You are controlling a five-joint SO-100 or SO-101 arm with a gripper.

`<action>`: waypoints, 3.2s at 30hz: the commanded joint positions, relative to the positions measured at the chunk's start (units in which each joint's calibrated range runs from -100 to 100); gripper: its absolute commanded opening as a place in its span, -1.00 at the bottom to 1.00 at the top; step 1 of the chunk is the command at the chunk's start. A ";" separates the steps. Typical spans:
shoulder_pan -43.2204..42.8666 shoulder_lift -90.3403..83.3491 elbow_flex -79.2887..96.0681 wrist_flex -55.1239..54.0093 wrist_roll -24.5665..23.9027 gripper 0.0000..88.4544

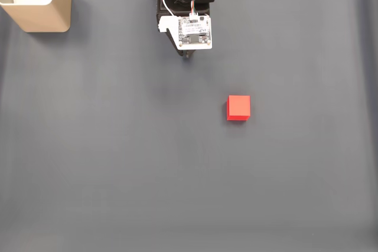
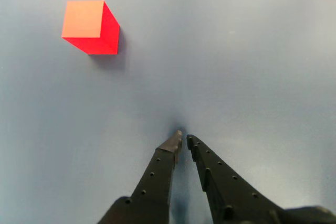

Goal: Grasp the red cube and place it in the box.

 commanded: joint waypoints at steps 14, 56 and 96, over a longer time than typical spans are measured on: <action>1.60 5.55 -5.21 -21.29 -0.49 -0.99; -16.01 51.56 -53.84 -3.09 -5.23 -0.98; -10.62 58.32 -44.63 -23.17 -4.74 -0.21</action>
